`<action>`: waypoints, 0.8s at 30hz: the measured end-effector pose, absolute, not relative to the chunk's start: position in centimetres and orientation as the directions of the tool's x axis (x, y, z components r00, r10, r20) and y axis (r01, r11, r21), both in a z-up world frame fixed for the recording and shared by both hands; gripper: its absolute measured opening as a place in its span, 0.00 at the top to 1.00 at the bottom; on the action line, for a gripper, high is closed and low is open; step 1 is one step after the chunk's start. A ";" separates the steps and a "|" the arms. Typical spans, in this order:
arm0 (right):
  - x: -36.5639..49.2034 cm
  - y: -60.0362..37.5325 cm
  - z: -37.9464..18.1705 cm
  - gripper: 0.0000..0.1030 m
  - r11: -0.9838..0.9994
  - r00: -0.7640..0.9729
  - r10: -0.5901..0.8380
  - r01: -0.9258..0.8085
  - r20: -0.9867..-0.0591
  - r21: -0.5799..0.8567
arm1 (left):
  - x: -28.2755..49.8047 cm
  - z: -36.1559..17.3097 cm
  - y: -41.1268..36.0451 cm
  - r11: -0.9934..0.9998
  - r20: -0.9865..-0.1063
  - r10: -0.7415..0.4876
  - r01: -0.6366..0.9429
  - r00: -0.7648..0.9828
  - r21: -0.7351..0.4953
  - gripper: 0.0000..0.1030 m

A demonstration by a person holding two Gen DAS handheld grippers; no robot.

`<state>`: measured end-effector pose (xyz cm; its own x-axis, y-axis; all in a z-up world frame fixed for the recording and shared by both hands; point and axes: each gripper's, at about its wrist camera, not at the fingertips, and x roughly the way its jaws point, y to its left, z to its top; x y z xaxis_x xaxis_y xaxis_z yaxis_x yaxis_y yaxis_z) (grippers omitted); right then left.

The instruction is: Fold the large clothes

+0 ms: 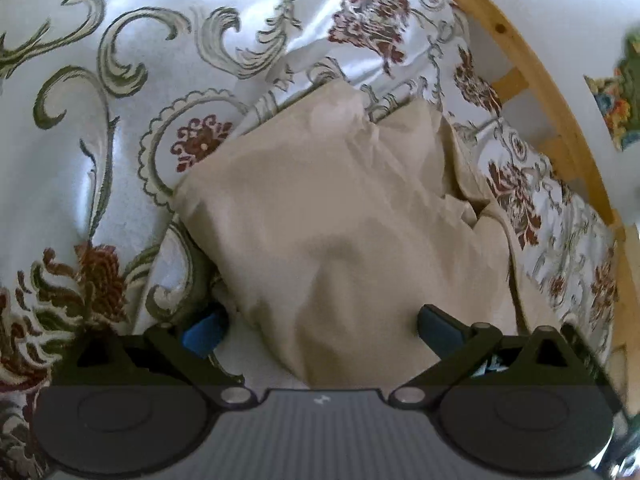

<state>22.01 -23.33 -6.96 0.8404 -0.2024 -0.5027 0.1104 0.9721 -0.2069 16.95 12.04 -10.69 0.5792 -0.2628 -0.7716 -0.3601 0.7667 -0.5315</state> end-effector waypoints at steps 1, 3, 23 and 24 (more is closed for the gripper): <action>22.2 -23.3 -7.0 0.01 0.972 0.852 -0.203 0.115 -0.482 -0.206 | 16.9 -10.6 11.8 0.774 -0.772 -0.263 -0.351 0.579 -0.527 0.01; 23.1 -23.2 -8.0 0.01 0.972 0.849 -0.195 0.101 -0.491 -0.211 | 17.0 -10.6 11.5 0.781 -0.771 -0.271 -0.336 0.577 -0.526 0.00; 17.3 -20.5 -8.3 0.01 0.971 0.702 -0.178 0.012 -0.689 -0.240 | 17.6 -10.8 11.6 0.745 -0.763 -0.261 -0.379 0.592 -0.549 0.01; 16.9 -20.1 -8.7 0.01 0.970 0.701 -0.193 0.031 -0.687 -0.242 | 17.4 -10.9 11.8 0.732 -0.755 -0.260 -0.387 0.602 -0.561 0.02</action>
